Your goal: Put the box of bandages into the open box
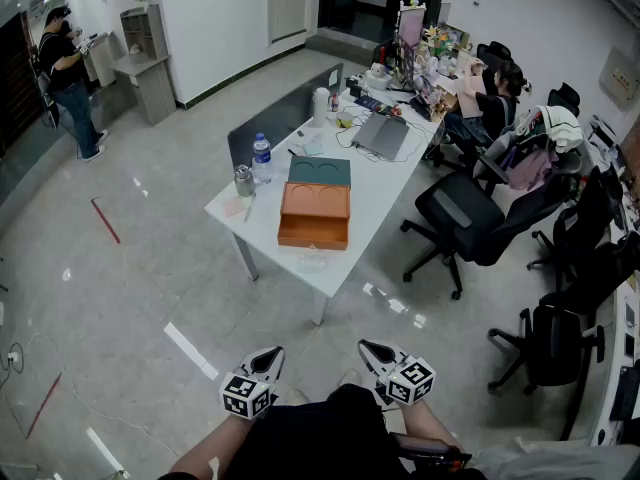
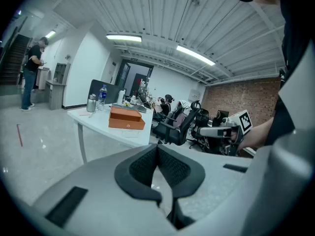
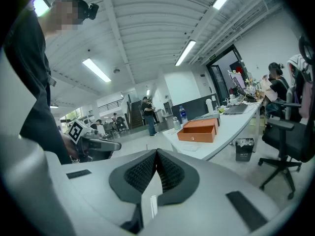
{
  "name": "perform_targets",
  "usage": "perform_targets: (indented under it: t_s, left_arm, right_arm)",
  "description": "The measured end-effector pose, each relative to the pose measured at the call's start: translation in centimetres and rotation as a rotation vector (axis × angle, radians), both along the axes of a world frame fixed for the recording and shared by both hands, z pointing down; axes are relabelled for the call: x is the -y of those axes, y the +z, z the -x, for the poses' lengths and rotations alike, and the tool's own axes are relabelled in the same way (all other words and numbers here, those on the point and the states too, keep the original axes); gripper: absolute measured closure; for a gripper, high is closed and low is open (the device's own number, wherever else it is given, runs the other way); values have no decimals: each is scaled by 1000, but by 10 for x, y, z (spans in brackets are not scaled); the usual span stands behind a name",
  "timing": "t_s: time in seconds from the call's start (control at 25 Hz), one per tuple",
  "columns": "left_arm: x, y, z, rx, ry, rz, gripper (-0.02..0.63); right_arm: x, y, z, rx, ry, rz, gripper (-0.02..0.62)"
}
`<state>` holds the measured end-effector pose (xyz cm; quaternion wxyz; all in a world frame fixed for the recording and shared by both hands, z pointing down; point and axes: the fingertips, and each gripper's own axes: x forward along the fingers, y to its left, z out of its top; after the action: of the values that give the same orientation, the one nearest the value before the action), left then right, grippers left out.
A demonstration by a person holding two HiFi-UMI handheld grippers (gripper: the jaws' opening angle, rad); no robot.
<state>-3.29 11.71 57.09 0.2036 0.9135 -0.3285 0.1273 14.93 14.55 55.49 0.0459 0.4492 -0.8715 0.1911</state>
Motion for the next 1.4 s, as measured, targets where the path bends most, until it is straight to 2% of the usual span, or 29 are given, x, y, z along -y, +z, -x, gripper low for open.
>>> perform_targets:
  t_s: [0.2,0.52,1.2,1.4]
  left_arm:
    - [-18,-4,-2,-7,2,-2,598]
    - [-17,-4,-12,-15,11,-15,598]
    - [-7,-7,15,-22,1,-12,598]
    - [1,-13,10,-39,20,-27,598]
  right_arm:
    - [-17,-3,0,7,-5,6,569]
    - [-16,-7,-7,-8,-6,-9,569]
    - [-9,-5,8,2,49,6,569]
    - [-4,-5,7,-20,53,7,569]
